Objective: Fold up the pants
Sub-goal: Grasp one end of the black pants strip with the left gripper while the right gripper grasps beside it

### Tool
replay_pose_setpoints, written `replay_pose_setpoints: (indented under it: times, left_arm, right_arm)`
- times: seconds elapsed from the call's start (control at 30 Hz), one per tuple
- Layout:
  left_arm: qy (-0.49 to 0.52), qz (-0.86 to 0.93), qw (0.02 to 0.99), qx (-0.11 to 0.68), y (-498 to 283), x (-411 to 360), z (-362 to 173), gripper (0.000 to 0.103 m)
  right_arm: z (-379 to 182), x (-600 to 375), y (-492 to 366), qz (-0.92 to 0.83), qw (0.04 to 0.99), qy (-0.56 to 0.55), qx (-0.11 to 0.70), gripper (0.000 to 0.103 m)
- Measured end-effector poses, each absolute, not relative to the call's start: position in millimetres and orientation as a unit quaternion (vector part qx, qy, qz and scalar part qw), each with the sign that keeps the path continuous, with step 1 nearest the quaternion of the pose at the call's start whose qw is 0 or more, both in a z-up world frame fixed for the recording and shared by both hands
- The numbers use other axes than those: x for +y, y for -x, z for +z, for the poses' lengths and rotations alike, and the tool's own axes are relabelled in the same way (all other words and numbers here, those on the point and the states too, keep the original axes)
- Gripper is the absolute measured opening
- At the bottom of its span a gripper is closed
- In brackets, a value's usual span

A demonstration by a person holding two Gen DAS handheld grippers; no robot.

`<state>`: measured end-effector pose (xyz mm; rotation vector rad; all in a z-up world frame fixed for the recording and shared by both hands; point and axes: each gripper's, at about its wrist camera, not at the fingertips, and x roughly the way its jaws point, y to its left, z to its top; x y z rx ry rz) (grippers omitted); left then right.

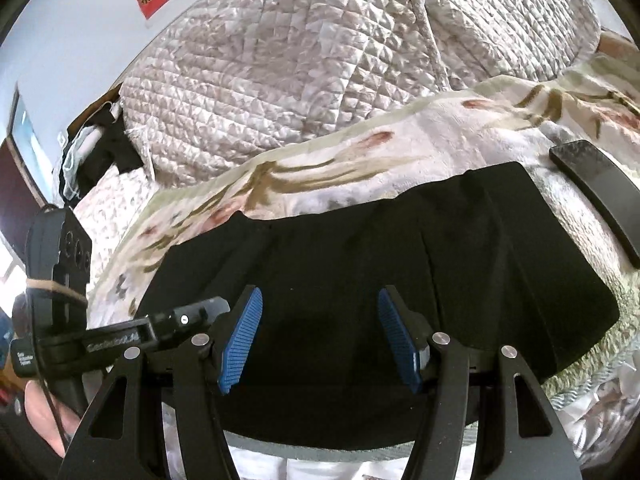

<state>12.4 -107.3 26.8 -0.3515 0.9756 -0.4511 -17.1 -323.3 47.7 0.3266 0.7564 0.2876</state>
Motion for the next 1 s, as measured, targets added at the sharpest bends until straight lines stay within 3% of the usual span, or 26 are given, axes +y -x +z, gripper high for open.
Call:
replay_pose_setpoints:
  times: [0.2, 0.5, 0.8, 0.9, 0.97, 1.0]
  left_arm:
    - [0.172, -0.219, 0.868, 0.411, 1.0, -76.7, 60.8, 0.038]
    - [0.126, -0.081, 0.894, 0.421, -4.5, 3.0, 44.5, 0.038]
    - [0.127, -0.058, 0.893, 0.428, -22.1, 24.5, 43.7, 0.039]
    - [0.121, -0.072, 0.895, 0.422, -35.7, 16.0, 47.3, 0.039]
    - [0.123, -0.083, 0.896, 0.418, -39.7, 12.3, 46.0, 0.039]
    - [0.126, -0.090, 0.897, 0.414, -40.6, 10.3, 44.1, 0.039]
  right_arm:
    - [47.5, -312.3, 16.2, 0.168, 0.902, -0.159, 0.364, 0.061]
    - [32.8, -285.2, 8.8, 0.230, 0.869, -0.171, 0.402, 0.061]
    - [23.1, -260.8, -32.0, 0.220, 0.852, -0.157, 0.448, 0.059]
    - [19.3, -257.4, -45.7, 0.222, 0.848, -0.158, 0.455, 0.051]
    - [16.6, -255.0, -55.3, 0.221, 0.847, -0.152, 0.459, 0.037]
    - [14.2, -255.0, -58.4, 0.219, 0.846, -0.153, 0.461, 0.023]
